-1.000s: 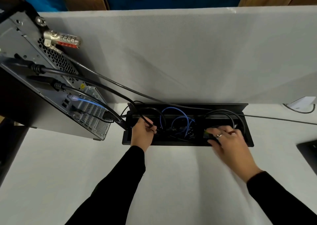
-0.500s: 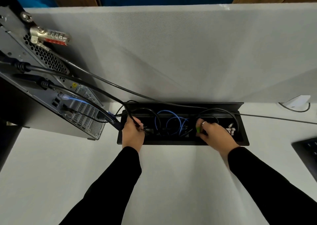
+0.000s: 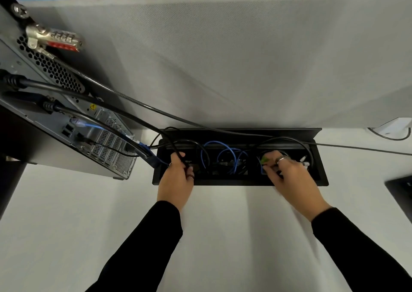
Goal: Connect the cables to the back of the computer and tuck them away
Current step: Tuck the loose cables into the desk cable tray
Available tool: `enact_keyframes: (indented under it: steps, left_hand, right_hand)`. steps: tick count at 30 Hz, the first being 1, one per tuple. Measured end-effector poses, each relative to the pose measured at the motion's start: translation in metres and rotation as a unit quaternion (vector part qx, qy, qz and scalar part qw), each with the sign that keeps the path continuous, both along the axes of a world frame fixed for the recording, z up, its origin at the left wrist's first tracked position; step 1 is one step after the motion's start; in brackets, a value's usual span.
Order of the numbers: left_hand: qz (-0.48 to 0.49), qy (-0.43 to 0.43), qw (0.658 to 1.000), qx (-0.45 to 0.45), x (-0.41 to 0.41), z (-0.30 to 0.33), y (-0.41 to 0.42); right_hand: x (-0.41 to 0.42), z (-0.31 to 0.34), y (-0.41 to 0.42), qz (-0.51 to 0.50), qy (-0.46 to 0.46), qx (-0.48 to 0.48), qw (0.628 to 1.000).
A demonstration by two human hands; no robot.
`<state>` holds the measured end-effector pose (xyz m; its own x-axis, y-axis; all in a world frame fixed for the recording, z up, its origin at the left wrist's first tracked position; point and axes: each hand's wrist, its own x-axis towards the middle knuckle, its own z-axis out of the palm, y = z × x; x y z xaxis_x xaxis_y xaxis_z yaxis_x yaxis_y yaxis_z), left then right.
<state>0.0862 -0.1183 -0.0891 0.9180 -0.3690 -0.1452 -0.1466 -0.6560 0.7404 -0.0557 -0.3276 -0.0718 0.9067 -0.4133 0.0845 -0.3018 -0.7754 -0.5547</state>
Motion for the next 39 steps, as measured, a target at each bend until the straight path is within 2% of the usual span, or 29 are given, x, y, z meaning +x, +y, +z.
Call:
enact_keyframes:
  steps: [2,4,7,11,15,17,22,26,29,33,39]
  left_hand:
    - [0.069,0.012,0.992,-0.103,-0.014,0.006,0.002]
    - [0.145,-0.012,0.967,-0.209,-0.033,0.009,0.004]
    - [0.141,-0.056,0.958,-0.244,-0.052,0.002,0.004]
    - [0.035,-0.026,0.979,-0.198,-0.049,0.001,-0.017]
    - [0.013,0.002,0.985,-0.170,-0.027,0.003,-0.034]
    - [0.011,0.003,0.990,-0.139,-0.016,0.003,-0.035]
    - [-0.021,0.035,0.998,-0.058,-0.005,-0.001,-0.028]
    - [-0.008,0.059,0.998,-0.005,0.006,-0.001,-0.031]
    - [-0.005,0.097,0.995,0.033,0.014,-0.003,-0.038]
    - [0.001,0.098,0.989,0.114,0.025,-0.006,-0.040]
    - [-0.045,0.081,0.963,0.254,0.031,0.004,-0.047]
  right_hand:
    - [-0.004,-0.002,0.007,0.007,-0.028,-0.027,0.999]
    - [0.001,-0.007,0.016,0.055,-0.032,-0.028,0.998]
    - [0.017,-0.017,0.027,0.078,-0.034,0.001,0.996]
    - [0.041,-0.018,0.042,0.008,-0.048,0.078,0.996]
    - [0.060,-0.022,0.056,-0.002,-0.050,0.094,0.994]
    - [0.066,-0.029,0.058,0.004,-0.023,0.063,0.998]
    - [0.067,-0.037,0.062,0.031,0.031,-0.147,0.988]
    - [0.074,-0.029,0.061,0.061,0.134,-0.114,0.982]
    - [0.080,-0.025,0.056,0.042,0.229,-0.088,0.969]
    - [0.093,-0.025,0.049,0.056,0.320,-0.090,0.941]
    - [0.102,-0.030,0.050,0.059,0.343,-0.121,0.930]
